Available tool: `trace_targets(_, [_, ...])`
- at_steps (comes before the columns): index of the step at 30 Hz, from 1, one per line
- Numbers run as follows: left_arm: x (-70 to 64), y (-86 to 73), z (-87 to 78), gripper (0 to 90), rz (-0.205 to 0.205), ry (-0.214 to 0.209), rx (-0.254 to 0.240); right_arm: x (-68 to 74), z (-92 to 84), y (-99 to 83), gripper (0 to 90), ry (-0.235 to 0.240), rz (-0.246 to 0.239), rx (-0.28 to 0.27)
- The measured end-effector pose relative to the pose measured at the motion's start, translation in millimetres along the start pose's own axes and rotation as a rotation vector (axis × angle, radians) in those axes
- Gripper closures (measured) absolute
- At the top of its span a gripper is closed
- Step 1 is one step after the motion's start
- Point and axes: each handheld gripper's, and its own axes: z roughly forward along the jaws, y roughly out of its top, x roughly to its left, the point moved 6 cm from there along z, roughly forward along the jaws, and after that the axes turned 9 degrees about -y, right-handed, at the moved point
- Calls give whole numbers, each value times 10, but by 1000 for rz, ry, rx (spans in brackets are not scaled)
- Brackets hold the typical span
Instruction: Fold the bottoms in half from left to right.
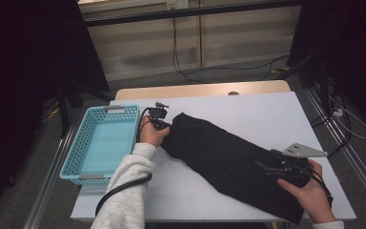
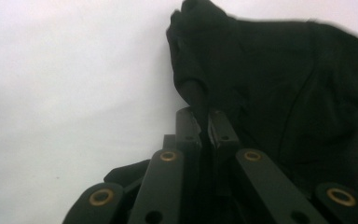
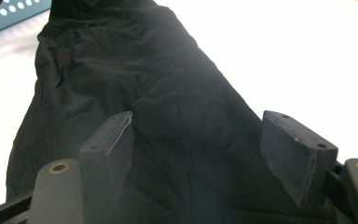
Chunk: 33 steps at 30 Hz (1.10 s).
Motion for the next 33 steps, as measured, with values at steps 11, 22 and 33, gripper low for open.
trace_targets(11, [-53,129,-149,853,4,-7,-15,-27,-43,-29,246,-10,9,2])
trace_targets(22, [22,161,-205,854,-1,23,-24,-58,-45,-31,209,-15,23,-2])
trace_targets(33, [114,127,-263,853,-19,34,-23,-41,-14,-47,183,-5,23,6])
